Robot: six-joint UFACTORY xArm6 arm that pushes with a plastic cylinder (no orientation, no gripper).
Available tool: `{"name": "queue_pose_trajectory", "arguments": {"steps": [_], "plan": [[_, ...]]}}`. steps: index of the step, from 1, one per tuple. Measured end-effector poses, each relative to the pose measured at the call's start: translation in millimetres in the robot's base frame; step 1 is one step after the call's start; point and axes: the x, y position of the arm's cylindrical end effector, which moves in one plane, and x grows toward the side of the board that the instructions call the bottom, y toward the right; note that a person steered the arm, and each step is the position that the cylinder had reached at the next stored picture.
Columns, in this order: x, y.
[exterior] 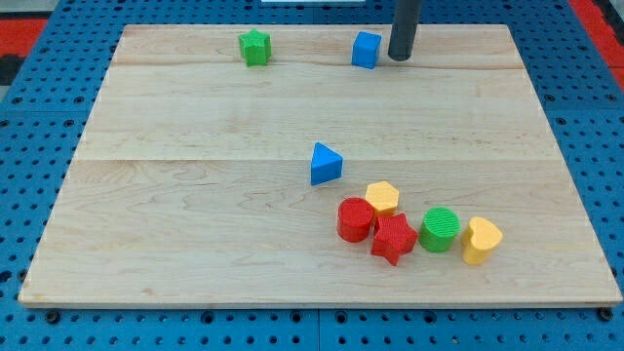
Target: Push the yellow heart into the green circle
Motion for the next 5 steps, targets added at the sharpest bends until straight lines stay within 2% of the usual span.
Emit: {"name": "queue_pose_trajectory", "arguments": {"steps": [1,2,3,4,5], "plan": [[-7,-9],[-7,-52],[-7,-38],[50,17],[125,40]]}}
